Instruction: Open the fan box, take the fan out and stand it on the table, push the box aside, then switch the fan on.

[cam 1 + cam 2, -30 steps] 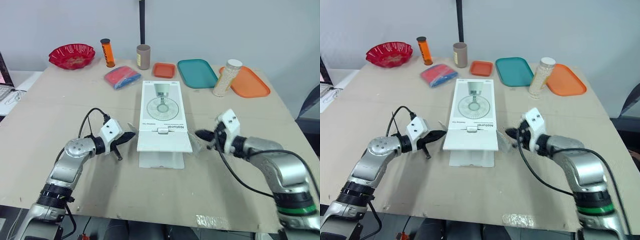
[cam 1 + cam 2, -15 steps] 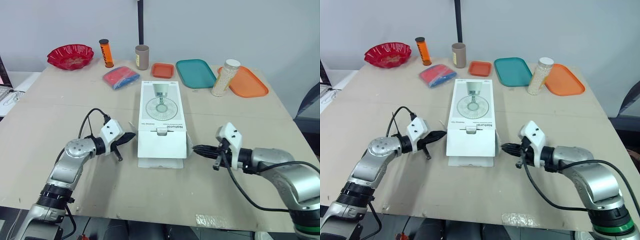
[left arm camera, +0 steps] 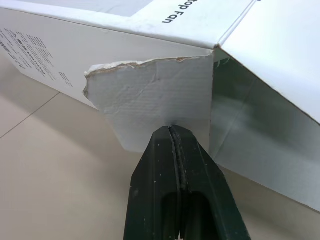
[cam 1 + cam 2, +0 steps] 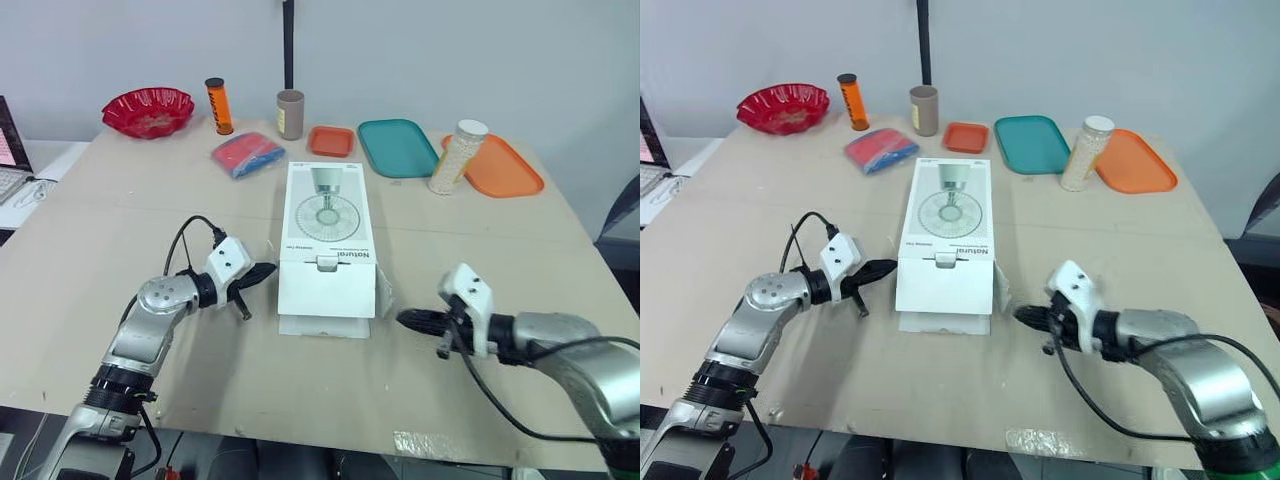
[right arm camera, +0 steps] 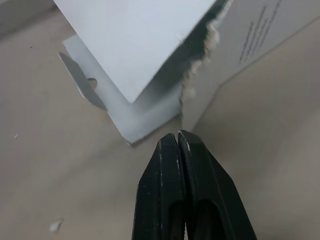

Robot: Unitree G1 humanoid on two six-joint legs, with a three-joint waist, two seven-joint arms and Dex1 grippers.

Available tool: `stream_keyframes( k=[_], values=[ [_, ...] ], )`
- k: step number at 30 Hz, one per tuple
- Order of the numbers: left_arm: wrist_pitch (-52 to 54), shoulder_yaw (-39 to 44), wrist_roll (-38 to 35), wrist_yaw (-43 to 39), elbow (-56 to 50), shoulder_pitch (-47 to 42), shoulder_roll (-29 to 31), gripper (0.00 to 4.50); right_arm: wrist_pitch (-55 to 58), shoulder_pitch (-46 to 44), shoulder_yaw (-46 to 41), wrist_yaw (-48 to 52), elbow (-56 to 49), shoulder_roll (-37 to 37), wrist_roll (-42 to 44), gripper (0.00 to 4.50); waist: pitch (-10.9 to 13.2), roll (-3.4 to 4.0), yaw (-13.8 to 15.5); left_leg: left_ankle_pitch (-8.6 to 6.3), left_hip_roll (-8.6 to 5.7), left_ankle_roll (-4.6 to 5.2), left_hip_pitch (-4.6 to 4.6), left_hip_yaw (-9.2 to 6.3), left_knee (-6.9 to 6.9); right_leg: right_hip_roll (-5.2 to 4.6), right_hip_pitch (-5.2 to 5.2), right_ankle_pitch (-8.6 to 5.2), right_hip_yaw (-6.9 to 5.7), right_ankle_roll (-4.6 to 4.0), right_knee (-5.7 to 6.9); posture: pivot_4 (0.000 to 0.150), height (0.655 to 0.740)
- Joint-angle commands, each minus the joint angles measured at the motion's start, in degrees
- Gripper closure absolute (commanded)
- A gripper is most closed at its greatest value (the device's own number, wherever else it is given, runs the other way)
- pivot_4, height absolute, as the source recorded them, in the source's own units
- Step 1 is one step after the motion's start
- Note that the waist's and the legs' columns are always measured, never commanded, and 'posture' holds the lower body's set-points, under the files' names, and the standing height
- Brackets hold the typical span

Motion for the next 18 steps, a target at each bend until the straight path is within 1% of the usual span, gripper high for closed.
stream_keyframes(
  k=[1,3,7,12,18],
  values=[
    [-1.5,0.5,0.0,0.0,-0.4,-1.3,-0.3,4.5,0.1,1.1,-2.5,1.4,-5.7,-0.2,3.8,4.46,0.0,0.0,-0.1,0.0,0.0,0.0,0.0,0.0,0.01,0.0,0.0,0.0,0.0,0.0,0.0,0.15,0.7389],
    [-1.4,0.4,-0.1,0.0,-0.5,-1.4,-0.4,4.5,0.6,0.7,-2.2,0.4,-6.5,0.6,4.7,4.46,0.0,0.0,-0.2,0.0,0.0,0.0,0.03,0.0,0.03,0.0,0.01,0.02,0.01,0.0,0.03,0.15,0.7389],
    [-1.6,0.6,0.0,-0.2,-0.3,-1.5,-0.3,4.5,1.3,-2.5,2.4,-3.1,-6.4,3.7,3.8,4.46,0.0,0.0,-0.2,0.01,0.0,-0.01,0.09,-0.04,0.07,0.01,0.11,0.03,-0.01,0.01,0.03,0.15,0.7389],
    [-1.4,0.5,0.3,0.0,-0.6,-1.5,-0.3,4.5,0.8,-6.5,8.8,-7.7,-3.5,7.6,-0.6,4.46,0.0,0.0,-0.1,0.0,0.0,0.01,0.06,-0.05,0.07,0.01,0.1,0.01,-0.02,0.03,0.0,0.15,0.7389],
    [-0.6,0.5,0.2,0.1,-1.2,-2.2,-0.3,4.5,-1.2,-7.7,10.7,-7.5,-0.3,7.0,-4.7,4.46,0.0,0.0,0.0,0.0,0.0,0.01,0.03,-0.05,0.08,0.0,0.09,0.01,-0.03,0.03,0.0,0.15,0.7389]
  ],
)
